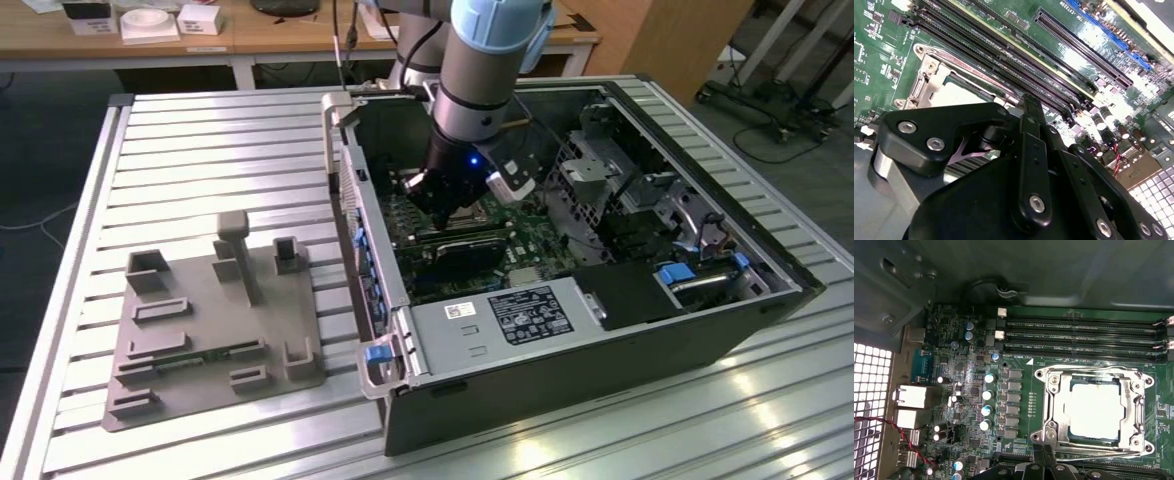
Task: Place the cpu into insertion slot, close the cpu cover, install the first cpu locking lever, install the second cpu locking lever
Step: 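Install the second cpu locking lever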
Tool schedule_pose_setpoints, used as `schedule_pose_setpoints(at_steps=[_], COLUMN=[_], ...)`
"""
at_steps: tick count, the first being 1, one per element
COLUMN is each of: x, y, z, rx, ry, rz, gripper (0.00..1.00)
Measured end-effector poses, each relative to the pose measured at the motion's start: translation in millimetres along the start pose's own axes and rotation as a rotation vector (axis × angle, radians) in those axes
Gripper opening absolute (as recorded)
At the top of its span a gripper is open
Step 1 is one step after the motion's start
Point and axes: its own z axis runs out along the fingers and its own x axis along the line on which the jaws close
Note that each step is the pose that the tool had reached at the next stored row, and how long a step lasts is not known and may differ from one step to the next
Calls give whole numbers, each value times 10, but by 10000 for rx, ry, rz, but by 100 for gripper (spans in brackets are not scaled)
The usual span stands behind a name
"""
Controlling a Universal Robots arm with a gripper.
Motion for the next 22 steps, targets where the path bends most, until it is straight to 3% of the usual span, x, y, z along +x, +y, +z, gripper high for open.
schedule_pose_setpoints(at_steps=[11,22], x=[30,32], y=[-2,-3], z=[21,39], rx=[-76,-98], ry=[-5,-5], rz=[-2,-2], gripper=[10,10])
